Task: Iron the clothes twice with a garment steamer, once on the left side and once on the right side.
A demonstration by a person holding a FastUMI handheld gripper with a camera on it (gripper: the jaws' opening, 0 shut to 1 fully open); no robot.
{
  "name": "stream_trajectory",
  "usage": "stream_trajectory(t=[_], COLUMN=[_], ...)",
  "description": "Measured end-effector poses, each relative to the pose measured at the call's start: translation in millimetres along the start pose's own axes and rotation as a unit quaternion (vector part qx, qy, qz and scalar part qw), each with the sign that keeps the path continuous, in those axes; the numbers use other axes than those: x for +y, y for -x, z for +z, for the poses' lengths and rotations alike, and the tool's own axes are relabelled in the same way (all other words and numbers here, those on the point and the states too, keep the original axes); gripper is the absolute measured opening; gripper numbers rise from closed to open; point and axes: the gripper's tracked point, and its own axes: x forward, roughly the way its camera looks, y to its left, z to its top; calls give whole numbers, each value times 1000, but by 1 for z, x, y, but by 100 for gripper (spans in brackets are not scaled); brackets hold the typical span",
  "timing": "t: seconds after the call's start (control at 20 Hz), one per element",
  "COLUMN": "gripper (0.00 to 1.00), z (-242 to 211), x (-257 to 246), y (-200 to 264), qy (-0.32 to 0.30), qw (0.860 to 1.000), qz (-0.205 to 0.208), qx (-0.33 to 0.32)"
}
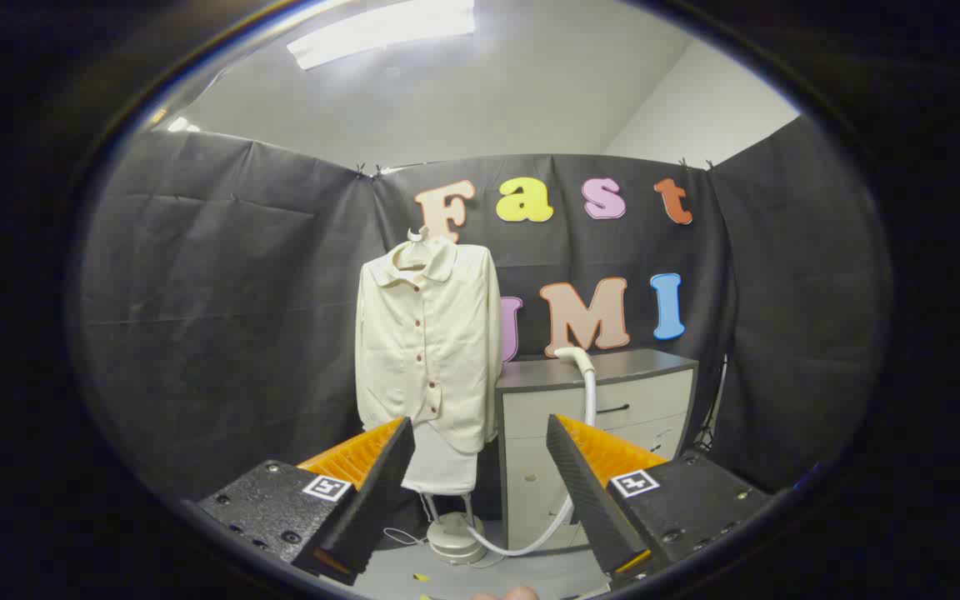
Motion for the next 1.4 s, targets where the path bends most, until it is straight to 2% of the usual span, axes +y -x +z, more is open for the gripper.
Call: stream_trajectory(t=[1.4], gripper=[97], z=[-6], x=[5], y=[-13], qy=[-9], qw=[1000], qz=[-12], qx=[13])
